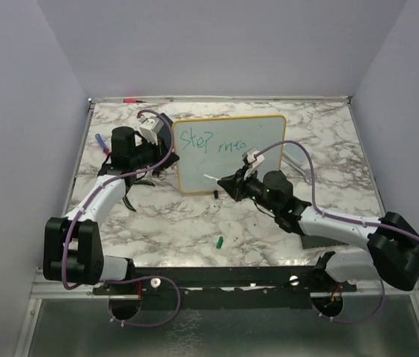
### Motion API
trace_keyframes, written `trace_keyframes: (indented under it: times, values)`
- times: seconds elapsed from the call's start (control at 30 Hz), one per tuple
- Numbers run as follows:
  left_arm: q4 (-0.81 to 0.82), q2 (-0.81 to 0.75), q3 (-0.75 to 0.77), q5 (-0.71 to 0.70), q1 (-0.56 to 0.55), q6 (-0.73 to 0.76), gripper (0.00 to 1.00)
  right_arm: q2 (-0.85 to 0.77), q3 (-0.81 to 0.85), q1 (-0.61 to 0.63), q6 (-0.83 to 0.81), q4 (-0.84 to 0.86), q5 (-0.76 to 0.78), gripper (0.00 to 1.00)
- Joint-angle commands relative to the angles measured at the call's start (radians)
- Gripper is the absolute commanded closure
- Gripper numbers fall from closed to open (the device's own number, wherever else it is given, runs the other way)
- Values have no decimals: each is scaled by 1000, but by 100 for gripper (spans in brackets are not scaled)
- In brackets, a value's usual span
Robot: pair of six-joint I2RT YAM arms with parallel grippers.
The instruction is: Write a sentence on the whiteboard
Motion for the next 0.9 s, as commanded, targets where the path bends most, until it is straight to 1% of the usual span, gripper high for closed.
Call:
trace_keyframes:
  times: [0.0,0.2,0.57,0.87]
  values:
    - [25,-36,0,-24,-6,-8,100,69,56,20,14,125,21,99]
    - [24,-34,0,-20,-5,-6,100,137,79,26,14,151,100,99]
    - [25,-31,1,-18,-5,-6,100,216,122,27,3,140,175,100]
    - [25,-32,0,-18,-5,-5,100,269,160,32,-18,122,167,99]
